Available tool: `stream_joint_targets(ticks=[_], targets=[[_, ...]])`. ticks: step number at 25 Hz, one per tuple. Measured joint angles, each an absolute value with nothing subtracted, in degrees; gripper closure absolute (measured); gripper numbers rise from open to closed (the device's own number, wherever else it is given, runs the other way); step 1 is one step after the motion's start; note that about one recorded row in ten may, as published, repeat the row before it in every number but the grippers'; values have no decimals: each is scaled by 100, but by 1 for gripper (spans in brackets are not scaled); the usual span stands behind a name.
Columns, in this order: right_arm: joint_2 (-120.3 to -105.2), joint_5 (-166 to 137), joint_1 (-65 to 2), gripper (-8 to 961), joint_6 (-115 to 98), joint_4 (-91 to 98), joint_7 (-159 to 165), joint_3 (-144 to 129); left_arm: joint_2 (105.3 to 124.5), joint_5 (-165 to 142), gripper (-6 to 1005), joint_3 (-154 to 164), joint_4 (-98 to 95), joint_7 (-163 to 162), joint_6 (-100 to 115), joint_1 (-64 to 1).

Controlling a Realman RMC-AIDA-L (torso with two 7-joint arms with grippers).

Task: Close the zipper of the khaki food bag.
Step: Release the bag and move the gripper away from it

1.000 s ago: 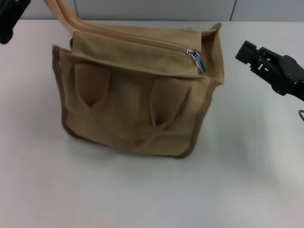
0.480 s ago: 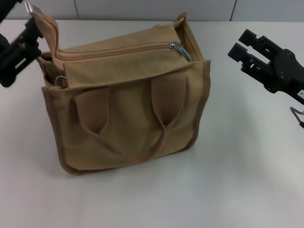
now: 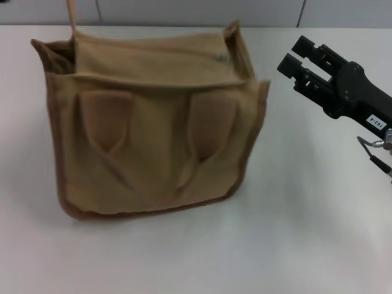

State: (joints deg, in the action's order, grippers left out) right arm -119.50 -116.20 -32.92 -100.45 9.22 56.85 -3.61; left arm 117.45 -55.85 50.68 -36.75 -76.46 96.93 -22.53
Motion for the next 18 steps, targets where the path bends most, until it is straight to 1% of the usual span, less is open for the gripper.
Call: stream_joint_targets(ticks=[5,7,9,14,16,18], targets=[[-11955,-11618,-3254,254,-10056,905,5665,-344,11618,-7414,230,5036,-4108,-8032,9164,-2624],[-11955,-11619,-3247,254,-10074,898,5644,-323,11632,-7835,232,5016,-4253,-8075,9144,-2671],[-11955,-11618,-3249,254,-10074,893,5627,-312,11692,-7969,232,4985,-4357,-8002,9158,-2638],[-11954,-11618,-3331,254,-10028,888,5623,-354,11857,-7122,232,4498,-4250,-7774,9808,-2487],[-11953,-11618,-3373,254,-9976,875,5620,-357,11842,-7092,232,4587,-4302,-7804,9879,-2484],[-11952,-11618,-3407,254,-9912,854,5613,-358,11786,-7291,232,4860,-4561,-7955,9824,-2491]])
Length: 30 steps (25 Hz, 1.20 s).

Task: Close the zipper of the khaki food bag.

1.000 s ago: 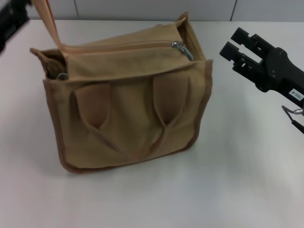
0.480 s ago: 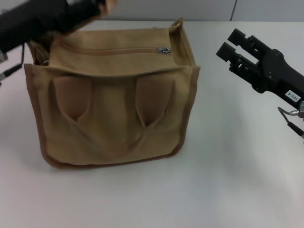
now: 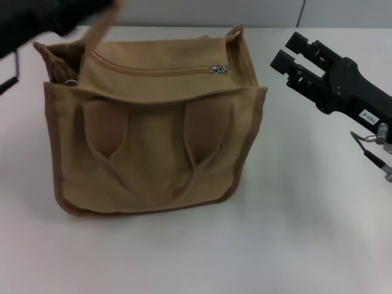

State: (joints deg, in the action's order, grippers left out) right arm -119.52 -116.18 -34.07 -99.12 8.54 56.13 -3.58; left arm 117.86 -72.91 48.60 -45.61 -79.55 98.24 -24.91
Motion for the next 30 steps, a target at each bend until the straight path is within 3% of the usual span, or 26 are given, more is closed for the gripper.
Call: stream_joint_targets(ticks=[9,16,18,25,30], targets=[[-11953,-11618,-3481,254,-9818,748,5465,-352,11854,-7890,232,4219,-4790,-8438,8672,-2555],[-11953,-11669,-3605,254,-9708,628,5331,-398,11561,-9151,231,4331,-4939,-8386,8698,-2600],[-11953,-11687,-3649,254,-9744,540,5137,-501,11554,-9257,231,4329,-4981,-8395,8766,-2597],[-11960,-11692,-4158,254,-9878,270,4434,-1511,11605,-9204,231,4261,-5073,-8406,9277,-2568],[-11980,-11663,-4434,254,-9596,52,4072,-1909,11742,-8697,231,4215,-5079,-8406,9629,-2556]])
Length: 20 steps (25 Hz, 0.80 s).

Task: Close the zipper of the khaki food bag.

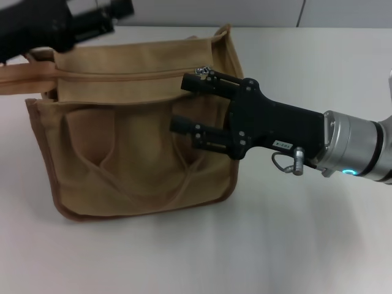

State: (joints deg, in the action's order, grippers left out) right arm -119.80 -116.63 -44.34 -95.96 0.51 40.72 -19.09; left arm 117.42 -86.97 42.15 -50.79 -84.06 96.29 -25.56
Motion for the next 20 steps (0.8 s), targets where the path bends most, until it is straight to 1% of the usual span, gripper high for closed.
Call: stream_joint_targets(ticks=[5,8,15,20], targets=[[-11981,-11638,-4380,254,-9579,76,4046,-1867,11746,-7082,231,4162,-5063,-8406,11189,-2264],[-11980,-11634,-4336,254,-9563,100,4039,-1867,11745,-6769,231,4419,-5255,-8404,11459,-2042],[-11970,-11622,-4240,254,-9533,125,3992,-1857,11717,-7804,231,5152,-5352,-7529,11451,-1597],[-11962,-11615,-4183,254,-9550,132,3990,-1789,11739,-8511,232,5101,-5227,-7291,11410,-1460]])
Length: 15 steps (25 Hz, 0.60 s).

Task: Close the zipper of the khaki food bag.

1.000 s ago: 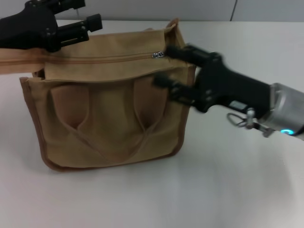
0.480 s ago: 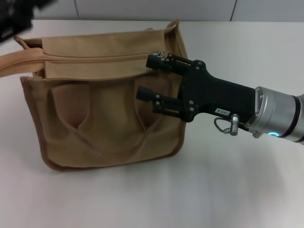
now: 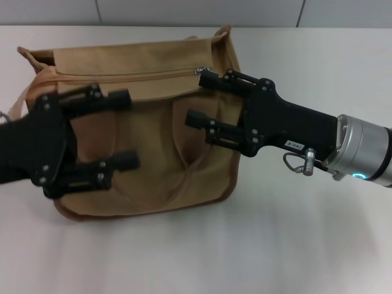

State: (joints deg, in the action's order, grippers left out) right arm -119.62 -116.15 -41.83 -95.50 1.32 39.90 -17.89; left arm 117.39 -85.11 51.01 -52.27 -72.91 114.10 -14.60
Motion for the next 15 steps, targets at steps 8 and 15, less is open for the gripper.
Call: stream_joint_targets(ticks=[8,15], targets=[[-11953,-11658,-4146,254,-9584,132,3990,-1895,11581,-9361,232,4853,-4494,-6774,11256,-1324],[-11941,-11962,-3896,254,-9746,463,4003,-2627,11806,-9738,231,4802,-4364,-6249,10434,-1359]])
